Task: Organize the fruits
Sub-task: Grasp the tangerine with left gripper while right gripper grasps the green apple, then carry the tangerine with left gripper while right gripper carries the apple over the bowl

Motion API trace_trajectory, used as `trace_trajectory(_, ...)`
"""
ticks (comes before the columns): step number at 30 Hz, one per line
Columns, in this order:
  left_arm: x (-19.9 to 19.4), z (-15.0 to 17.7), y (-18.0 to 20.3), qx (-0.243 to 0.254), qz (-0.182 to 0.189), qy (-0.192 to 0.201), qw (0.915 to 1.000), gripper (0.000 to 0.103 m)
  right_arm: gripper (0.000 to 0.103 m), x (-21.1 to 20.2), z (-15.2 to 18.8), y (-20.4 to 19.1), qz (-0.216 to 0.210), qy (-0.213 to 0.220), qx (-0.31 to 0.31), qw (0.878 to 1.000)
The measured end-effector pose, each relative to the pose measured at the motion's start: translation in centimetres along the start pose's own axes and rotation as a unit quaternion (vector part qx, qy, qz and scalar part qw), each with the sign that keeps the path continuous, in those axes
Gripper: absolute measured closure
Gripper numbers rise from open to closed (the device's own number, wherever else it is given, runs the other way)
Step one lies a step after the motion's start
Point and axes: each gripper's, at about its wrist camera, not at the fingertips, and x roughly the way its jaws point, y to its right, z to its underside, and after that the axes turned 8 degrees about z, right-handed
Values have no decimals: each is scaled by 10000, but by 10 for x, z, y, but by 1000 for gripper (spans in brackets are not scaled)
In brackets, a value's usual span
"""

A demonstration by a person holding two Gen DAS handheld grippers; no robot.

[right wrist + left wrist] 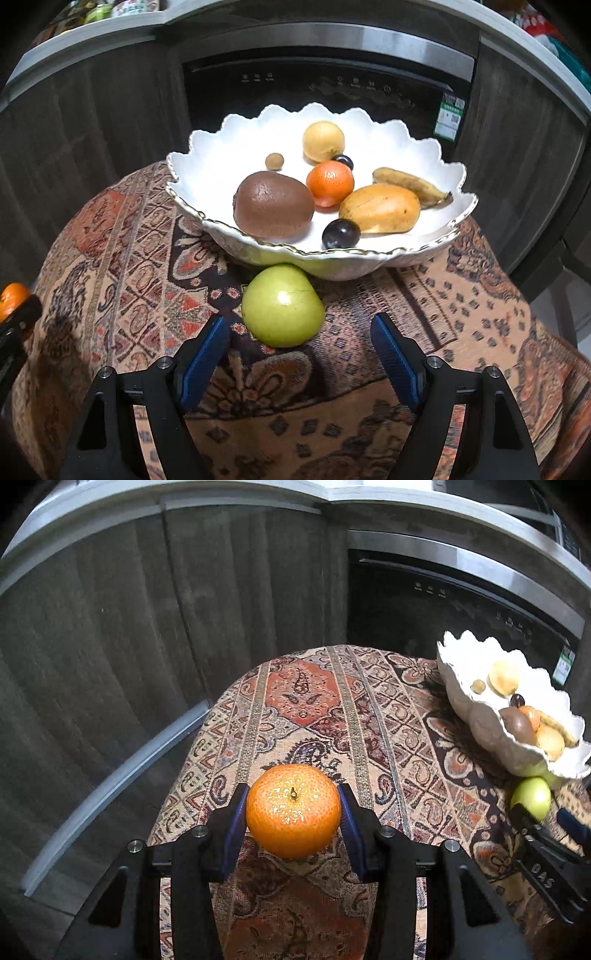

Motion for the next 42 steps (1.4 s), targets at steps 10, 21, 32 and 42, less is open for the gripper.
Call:
trace_trajectory(10,-1,-1,-10,-167,51,-11,9998,57,34,13,-7,-14,85,-43,48,9999)
trace_trajectory(21,-1,-2,-5,-85,118,-16,9999,57,53,22,-4,-12,48,-102,8,9999)
trace_trajectory(32,-2,-2,-4,-82,225,-11,9997,57,53,1,-2,-6,-75,-22,-98,9999)
trace_trajectory(42,-16,-8,8,-33,393,46,9992,57,53,-36,-14,1,-182,345,-321,9987)
